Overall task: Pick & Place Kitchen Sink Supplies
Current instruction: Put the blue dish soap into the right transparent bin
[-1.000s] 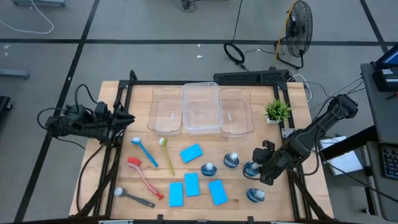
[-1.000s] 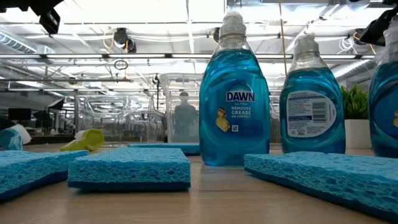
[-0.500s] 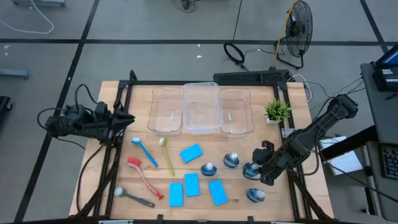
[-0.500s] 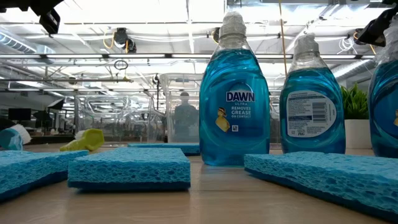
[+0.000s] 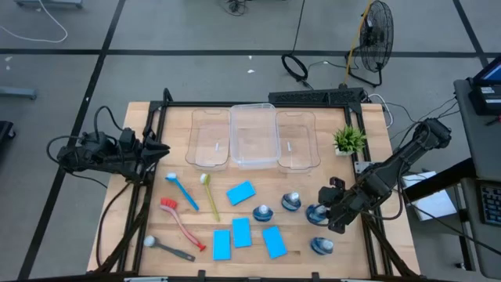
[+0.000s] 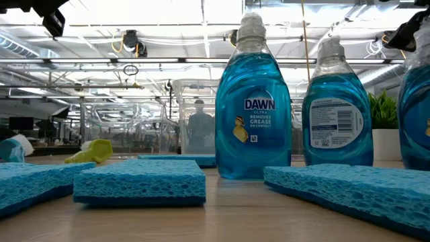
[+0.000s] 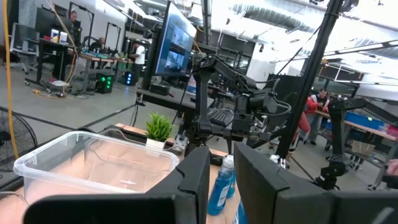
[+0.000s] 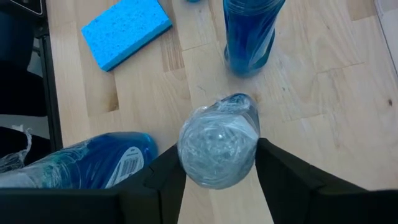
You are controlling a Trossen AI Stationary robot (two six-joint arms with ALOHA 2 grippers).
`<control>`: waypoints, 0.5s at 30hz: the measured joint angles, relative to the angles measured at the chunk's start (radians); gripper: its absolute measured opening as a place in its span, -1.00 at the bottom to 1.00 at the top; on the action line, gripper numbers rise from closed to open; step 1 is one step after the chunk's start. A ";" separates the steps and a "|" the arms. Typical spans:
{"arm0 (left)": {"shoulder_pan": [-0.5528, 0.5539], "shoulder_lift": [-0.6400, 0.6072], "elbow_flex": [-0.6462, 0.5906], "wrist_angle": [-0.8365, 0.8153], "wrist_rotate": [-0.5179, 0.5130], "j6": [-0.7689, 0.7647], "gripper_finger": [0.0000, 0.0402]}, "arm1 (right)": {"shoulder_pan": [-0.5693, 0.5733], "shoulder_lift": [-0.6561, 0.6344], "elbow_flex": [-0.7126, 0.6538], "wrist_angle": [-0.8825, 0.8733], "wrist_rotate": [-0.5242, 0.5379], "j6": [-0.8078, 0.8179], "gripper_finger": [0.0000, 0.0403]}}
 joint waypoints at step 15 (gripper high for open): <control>0.000 0.000 0.000 0.000 0.000 0.000 -0.62 | 0.000 0.001 -0.002 0.005 -0.001 0.017 -0.25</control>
